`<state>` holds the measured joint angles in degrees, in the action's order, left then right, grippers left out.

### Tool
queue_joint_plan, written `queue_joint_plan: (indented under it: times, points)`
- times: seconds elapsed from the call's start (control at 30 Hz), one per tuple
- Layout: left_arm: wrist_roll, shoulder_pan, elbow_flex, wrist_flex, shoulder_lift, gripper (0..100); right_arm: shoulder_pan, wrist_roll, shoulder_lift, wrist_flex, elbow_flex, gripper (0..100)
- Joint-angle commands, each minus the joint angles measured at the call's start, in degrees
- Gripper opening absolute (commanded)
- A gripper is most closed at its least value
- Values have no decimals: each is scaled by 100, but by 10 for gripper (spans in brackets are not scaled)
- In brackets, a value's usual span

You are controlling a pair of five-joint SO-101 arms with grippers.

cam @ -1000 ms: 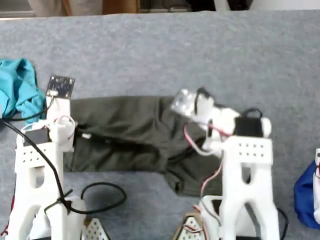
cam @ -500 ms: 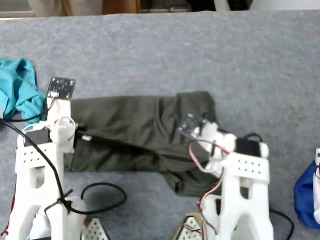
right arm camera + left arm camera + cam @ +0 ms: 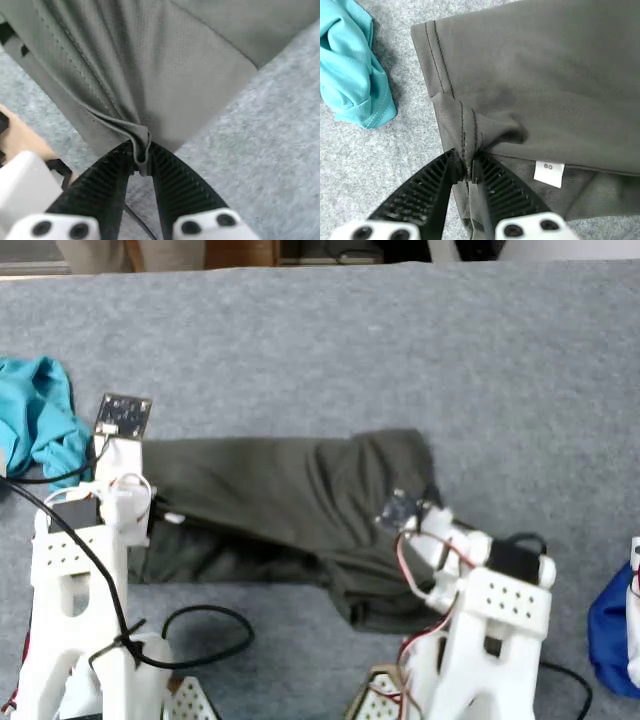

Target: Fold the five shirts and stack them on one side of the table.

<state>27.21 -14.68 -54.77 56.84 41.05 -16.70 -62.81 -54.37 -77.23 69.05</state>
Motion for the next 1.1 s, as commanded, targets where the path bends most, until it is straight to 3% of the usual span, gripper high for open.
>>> queue_joint_plan:
  times: [0.0,0.4,0.6,0.73,0.9,1.0,1.07]
  points:
    - [44,-35,18,18,92,20,-110,-176,-189,-44,171,5]
    - [53,-18,-44,70,127,35,-110,-185,-444,-35,233,18]
    - [466,-9,-18,818,145,188,-92,-185,-453,-35,198,182]
    - [853,-53,-9,1266,145,232,-92,-185,-453,-79,-119,255]
    - [976,-70,510,1960,154,225,-119,-141,-444,-88,-892,260]
    - [949,-35,1099,2233,145,133,-22,132,-400,35,-1420,240]
    - [870,-9,1459,2286,145,31,198,396,-400,105,-1745,172]
